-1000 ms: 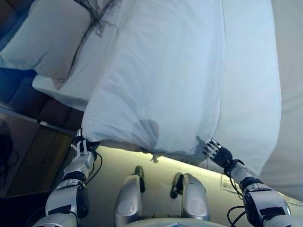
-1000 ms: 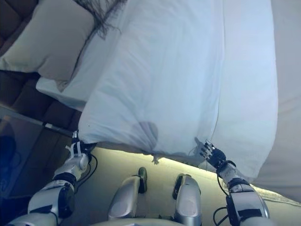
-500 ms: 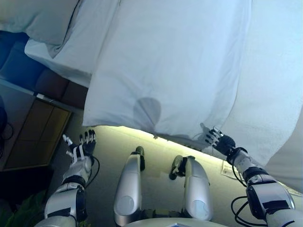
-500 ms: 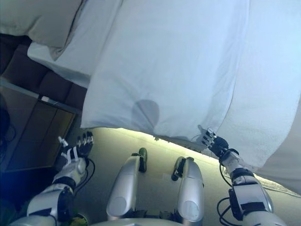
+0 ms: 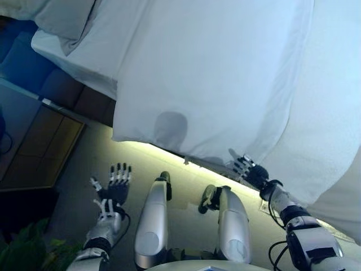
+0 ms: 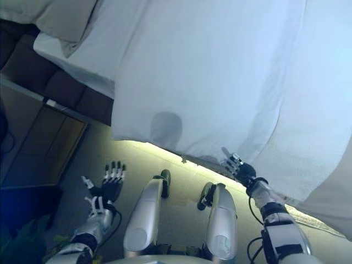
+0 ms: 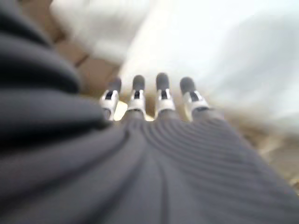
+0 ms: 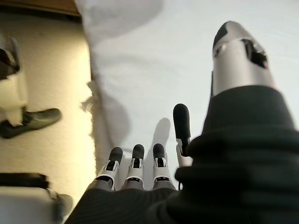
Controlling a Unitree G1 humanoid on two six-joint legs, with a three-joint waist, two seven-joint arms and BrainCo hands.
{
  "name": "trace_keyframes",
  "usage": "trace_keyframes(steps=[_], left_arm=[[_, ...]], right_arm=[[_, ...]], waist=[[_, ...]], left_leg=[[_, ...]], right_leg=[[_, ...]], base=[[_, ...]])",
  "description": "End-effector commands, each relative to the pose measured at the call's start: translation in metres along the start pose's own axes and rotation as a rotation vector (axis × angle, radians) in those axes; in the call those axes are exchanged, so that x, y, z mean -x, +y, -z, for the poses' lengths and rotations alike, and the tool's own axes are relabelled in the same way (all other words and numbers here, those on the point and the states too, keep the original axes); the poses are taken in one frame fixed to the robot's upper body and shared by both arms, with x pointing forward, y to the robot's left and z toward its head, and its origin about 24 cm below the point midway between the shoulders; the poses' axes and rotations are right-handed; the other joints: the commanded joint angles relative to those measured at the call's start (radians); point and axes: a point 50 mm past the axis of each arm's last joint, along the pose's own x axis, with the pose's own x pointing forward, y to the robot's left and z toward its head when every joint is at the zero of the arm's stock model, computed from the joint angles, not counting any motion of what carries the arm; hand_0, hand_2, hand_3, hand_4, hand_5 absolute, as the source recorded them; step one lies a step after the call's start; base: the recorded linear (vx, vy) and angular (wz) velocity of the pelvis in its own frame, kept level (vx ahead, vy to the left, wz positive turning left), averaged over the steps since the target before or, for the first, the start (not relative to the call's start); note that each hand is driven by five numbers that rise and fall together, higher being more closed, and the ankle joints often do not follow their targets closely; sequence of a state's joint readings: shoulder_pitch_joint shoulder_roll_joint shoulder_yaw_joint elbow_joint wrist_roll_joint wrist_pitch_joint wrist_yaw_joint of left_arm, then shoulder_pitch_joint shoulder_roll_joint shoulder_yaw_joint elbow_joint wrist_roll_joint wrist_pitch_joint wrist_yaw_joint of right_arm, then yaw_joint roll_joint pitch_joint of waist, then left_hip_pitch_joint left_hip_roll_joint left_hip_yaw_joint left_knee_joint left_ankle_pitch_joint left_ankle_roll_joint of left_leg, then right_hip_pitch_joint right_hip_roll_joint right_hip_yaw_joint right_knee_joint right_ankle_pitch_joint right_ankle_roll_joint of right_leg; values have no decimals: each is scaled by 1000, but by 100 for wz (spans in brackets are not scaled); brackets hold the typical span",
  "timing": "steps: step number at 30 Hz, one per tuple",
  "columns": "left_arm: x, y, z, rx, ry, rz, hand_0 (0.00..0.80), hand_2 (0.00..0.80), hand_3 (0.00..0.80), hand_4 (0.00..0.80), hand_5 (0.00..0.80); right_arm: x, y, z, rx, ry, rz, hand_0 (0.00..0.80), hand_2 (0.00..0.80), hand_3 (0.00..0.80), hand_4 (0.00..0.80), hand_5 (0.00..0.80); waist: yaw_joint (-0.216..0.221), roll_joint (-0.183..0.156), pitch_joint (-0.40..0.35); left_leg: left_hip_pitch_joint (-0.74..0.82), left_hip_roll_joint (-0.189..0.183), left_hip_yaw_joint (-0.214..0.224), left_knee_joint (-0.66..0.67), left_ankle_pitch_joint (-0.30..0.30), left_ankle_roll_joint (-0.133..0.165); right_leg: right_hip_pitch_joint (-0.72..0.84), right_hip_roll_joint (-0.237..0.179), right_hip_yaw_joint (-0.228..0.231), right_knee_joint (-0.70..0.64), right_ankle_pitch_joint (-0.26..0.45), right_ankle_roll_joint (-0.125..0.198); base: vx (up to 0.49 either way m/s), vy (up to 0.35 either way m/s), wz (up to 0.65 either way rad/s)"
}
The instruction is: Make the bed neatly
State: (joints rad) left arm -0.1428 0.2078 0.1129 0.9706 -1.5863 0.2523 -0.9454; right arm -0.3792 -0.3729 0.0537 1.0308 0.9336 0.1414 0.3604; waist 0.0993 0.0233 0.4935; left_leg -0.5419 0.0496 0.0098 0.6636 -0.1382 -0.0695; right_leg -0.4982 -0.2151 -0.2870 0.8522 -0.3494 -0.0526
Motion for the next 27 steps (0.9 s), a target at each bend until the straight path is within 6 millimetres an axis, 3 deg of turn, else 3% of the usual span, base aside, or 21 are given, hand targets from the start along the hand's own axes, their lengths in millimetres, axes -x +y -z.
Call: trace_keyframes(steps=[1,5,12,13,14,17,18,23,26,27], left_arm=[[0,-24,16,-62,198,333,0,0,0,0,0],[-16,-41,26,-121,328,445,0,0,0,0,0],[-41,-57,21,-208,371,442,0,0,0,0,0],[-45,-60,19,-216,370,441,0,0,0,0,0],[-51,-64,17,-226,365,445,0,0,0,0,0],[-62,-70,16,-244,360,453,0,0,0,0,0],[-65,-73,16,-247,354,455,0,0,0,0,0],[-92,-88,8,-272,256,398,0,0,0,0,0],[-101,-94,-1,-277,202,373,0,0,0,0,0],[-104,-95,-3,-274,189,372,0,0,0,0,0]], right_arm=[[-3,12,-13,71,-68,-67,0,0,0,0,0],[-7,29,-14,132,-86,-132,0,0,0,0,0],[-11,44,-17,187,-82,-177,0,0,0,0,0],[-13,46,-19,190,-82,-178,0,0,0,0,0],[-14,50,-23,192,-85,-180,0,0,0,0,0],[-17,55,-27,178,-88,-187,0,0,0,0,0],[-18,57,-28,179,-90,-191,0,0,0,0,0],[-22,70,-35,208,-84,-231,0,0,0,0,0],[-21,76,-39,217,-89,-250,0,0,0,0,0],[-21,77,-39,216,-94,-252,0,0,0,0,0]], waist=[[18,-5,-27],[14,-4,-32],[-6,0,-36],[-9,2,-37],[-13,4,-34],[-24,8,-35],[-26,9,-31],[-52,4,-26],[-67,-6,-19],[-73,-10,-19]], left_leg=[[113,-58,61,-53,-60,100],[139,-51,62,-90,-44,101],[135,-40,73,-104,-30,97],[139,-42,66,-94,-57,91],[123,-40,76,-101,-27,95],[122,-41,72,-90,-53,89],[112,-39,80,-100,-23,94],[87,-36,88,-95,-17,90],[57,-30,95,-67,-24,87],[55,-31,88,-49,-54,81]], right_leg=[[57,8,61,-154,169,61],[79,4,58,-191,190,70],[68,-3,59,-204,204,75],[69,-1,71,-189,179,86],[54,-2,64,-197,204,75],[44,5,84,-179,178,84],[35,5,76,-191,204,73],[0,20,93,-182,204,71],[-29,26,101,-164,200,68],[-34,31,114,-146,173,77]], base=[[75,-37,9],[80,-27,3],[72,-1,1],[35,23,-1],[34,34,-1],[66,26,-1],[-42,31,-2],[21,45,-8],[58,37,-9],[114,41,-11]])
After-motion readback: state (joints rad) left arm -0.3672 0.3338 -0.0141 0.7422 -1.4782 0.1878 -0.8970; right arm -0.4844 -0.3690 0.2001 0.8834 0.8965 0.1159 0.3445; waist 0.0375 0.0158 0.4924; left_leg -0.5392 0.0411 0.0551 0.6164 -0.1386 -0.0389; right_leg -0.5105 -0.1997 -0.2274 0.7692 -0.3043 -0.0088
